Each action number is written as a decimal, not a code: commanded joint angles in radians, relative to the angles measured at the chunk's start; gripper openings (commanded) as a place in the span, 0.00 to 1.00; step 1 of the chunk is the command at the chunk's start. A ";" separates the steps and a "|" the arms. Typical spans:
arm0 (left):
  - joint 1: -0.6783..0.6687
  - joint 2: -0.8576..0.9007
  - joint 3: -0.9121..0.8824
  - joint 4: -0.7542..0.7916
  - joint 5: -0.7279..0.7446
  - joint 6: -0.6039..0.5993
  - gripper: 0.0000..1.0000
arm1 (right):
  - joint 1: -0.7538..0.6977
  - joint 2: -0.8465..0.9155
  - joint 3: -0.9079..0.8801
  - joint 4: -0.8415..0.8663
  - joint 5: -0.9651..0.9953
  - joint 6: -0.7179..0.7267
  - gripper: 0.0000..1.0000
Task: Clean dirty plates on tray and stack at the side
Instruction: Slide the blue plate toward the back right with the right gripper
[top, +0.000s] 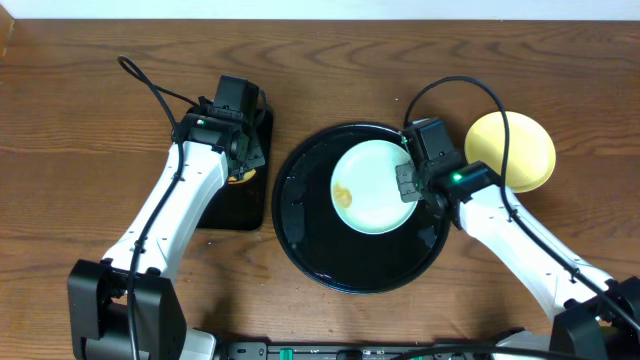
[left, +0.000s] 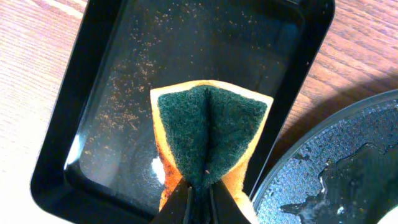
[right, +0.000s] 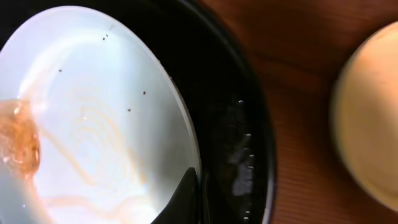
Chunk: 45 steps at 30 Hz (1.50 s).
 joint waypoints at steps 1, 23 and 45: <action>0.002 0.000 -0.001 -0.005 -0.016 0.008 0.08 | 0.020 -0.028 0.066 0.004 0.086 -0.049 0.01; 0.002 0.000 -0.001 -0.005 -0.016 0.008 0.08 | 0.030 -0.096 0.117 -0.023 0.101 -0.043 0.04; 0.002 0.000 -0.001 -0.005 -0.016 0.008 0.07 | -0.210 0.241 0.071 -0.069 -0.266 0.262 0.15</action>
